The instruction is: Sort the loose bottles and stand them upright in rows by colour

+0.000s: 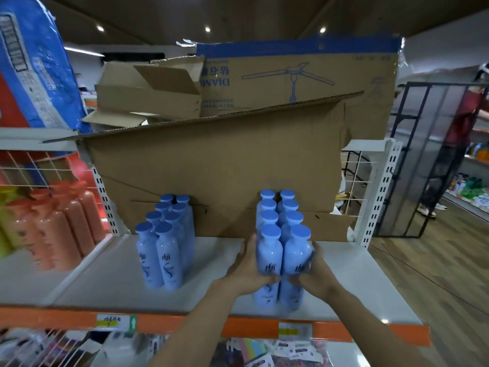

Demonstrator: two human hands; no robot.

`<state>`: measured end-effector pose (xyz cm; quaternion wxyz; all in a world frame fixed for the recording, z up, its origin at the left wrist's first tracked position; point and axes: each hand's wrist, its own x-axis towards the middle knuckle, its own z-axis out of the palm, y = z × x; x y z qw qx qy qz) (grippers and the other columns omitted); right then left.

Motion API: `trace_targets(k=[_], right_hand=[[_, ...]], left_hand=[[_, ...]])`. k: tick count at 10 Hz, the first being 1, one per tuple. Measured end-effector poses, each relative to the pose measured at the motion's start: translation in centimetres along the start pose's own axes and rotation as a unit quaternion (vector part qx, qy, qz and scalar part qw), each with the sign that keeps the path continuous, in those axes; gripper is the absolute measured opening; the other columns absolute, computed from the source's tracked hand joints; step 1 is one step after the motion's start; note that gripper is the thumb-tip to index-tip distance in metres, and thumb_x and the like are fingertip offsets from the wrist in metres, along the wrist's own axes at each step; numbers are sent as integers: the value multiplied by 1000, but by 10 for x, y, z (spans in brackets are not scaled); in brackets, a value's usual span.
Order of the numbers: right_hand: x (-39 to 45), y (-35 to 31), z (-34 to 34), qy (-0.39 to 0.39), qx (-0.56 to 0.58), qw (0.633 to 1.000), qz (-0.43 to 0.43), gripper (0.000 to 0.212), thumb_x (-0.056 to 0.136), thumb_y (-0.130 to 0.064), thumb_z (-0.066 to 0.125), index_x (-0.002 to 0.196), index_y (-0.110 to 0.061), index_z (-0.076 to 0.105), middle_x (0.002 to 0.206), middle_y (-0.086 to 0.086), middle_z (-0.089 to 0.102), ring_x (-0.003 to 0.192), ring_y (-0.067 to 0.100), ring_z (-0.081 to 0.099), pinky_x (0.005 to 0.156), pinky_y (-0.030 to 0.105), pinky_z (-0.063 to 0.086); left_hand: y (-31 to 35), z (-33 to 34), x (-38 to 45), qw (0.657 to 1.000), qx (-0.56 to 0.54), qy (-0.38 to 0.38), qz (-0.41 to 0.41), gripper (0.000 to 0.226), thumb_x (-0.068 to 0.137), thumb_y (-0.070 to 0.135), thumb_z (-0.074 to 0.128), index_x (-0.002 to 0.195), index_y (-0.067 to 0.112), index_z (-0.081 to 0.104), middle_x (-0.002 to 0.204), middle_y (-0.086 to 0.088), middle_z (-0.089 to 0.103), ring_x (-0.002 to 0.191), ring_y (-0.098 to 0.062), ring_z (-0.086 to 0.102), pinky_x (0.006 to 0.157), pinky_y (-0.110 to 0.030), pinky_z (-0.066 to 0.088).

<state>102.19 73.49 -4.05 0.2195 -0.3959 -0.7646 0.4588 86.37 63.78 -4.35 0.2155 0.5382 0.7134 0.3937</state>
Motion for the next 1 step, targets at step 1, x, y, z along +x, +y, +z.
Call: trace_targets(k=[1], right_hand=[[-10,-28,-26,34,2,998,-50,93,76,-2,72,144,-12,10,137,2,35,123,13,39,93,20,40]], left_hand=[[20,-35,-11,990,-59,124,18,89,78,49,72,144,45,12,154,4,17,143,-13,24,113,-32,28]])
